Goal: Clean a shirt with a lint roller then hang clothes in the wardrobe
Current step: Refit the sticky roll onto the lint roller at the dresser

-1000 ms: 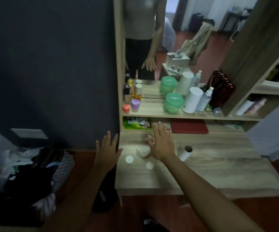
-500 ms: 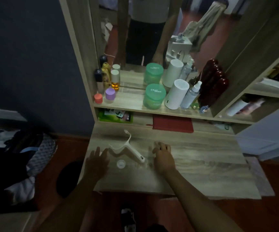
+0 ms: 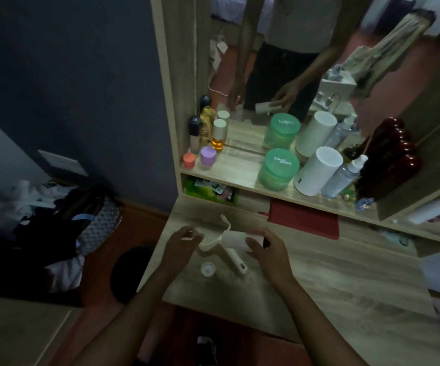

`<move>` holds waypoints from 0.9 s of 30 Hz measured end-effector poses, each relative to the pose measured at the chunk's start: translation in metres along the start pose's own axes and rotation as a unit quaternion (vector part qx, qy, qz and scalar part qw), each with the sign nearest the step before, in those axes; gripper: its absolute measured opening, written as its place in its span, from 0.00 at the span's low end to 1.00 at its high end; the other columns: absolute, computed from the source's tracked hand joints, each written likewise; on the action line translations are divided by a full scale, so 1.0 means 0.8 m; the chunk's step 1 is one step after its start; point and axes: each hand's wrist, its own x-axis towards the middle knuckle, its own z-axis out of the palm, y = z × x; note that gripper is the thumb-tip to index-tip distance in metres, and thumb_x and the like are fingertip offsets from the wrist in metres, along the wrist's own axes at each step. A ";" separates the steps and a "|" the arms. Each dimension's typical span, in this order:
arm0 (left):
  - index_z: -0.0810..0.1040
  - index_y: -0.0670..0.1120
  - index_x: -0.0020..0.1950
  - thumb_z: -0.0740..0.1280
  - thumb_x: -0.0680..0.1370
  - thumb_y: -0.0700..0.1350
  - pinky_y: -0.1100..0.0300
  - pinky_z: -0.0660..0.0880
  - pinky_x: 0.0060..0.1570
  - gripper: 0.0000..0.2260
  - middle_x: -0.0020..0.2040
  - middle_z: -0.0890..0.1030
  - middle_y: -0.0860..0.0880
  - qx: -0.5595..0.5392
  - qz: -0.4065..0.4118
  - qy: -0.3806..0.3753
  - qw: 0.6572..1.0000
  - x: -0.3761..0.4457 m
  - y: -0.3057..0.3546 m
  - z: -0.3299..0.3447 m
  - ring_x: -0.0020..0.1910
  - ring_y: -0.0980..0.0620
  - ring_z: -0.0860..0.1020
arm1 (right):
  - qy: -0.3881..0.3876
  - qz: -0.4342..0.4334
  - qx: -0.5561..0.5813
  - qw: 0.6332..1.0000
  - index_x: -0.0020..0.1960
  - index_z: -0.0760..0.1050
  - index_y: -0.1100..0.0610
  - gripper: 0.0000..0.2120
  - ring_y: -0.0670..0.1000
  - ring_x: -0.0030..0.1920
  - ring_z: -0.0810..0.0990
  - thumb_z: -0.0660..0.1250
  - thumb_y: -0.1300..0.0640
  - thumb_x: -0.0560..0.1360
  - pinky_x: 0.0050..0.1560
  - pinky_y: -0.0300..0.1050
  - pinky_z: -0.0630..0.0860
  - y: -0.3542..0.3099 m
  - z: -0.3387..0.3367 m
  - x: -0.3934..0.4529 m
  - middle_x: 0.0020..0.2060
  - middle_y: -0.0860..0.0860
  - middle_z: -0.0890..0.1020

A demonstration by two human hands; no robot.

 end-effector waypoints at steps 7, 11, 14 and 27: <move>0.80 0.50 0.56 0.68 0.77 0.45 0.58 0.76 0.53 0.08 0.54 0.82 0.47 -0.238 -0.083 -0.120 0.960 -0.006 0.060 0.003 0.52 0.49 0.80 | -0.035 0.012 0.123 0.992 0.55 0.80 0.62 0.09 0.53 0.52 0.82 0.67 0.67 0.75 0.43 0.45 0.82 -0.032 0.019 0.013 0.54 0.54 0.81; 0.75 0.43 0.65 0.64 0.79 0.43 0.61 0.76 0.56 0.14 0.56 0.81 0.45 -0.219 -0.083 -0.165 0.958 -0.009 0.066 -0.018 0.53 0.49 0.80 | -0.062 0.024 0.140 0.988 0.55 0.80 0.62 0.09 0.54 0.52 0.82 0.68 0.67 0.75 0.43 0.45 0.82 -0.040 0.021 0.016 0.55 0.57 0.80; 0.73 0.43 0.67 0.62 0.81 0.44 0.62 0.75 0.58 0.15 0.62 0.79 0.45 -0.213 -0.072 -0.164 0.960 -0.013 0.065 -0.025 0.57 0.49 0.79 | -0.077 0.035 0.162 0.983 0.55 0.80 0.63 0.10 0.55 0.54 0.81 0.68 0.67 0.75 0.44 0.44 0.82 -0.043 0.028 0.018 0.56 0.58 0.79; 0.76 0.40 0.59 0.59 0.82 0.44 0.60 0.79 0.47 0.11 0.53 0.79 0.41 -0.219 -0.029 0.005 0.975 -0.015 0.078 -0.029 0.52 0.45 0.79 | -0.100 -0.048 0.084 0.990 0.57 0.76 0.58 0.09 0.53 0.53 0.80 0.66 0.63 0.77 0.45 0.43 0.81 -0.061 0.087 0.012 0.57 0.57 0.78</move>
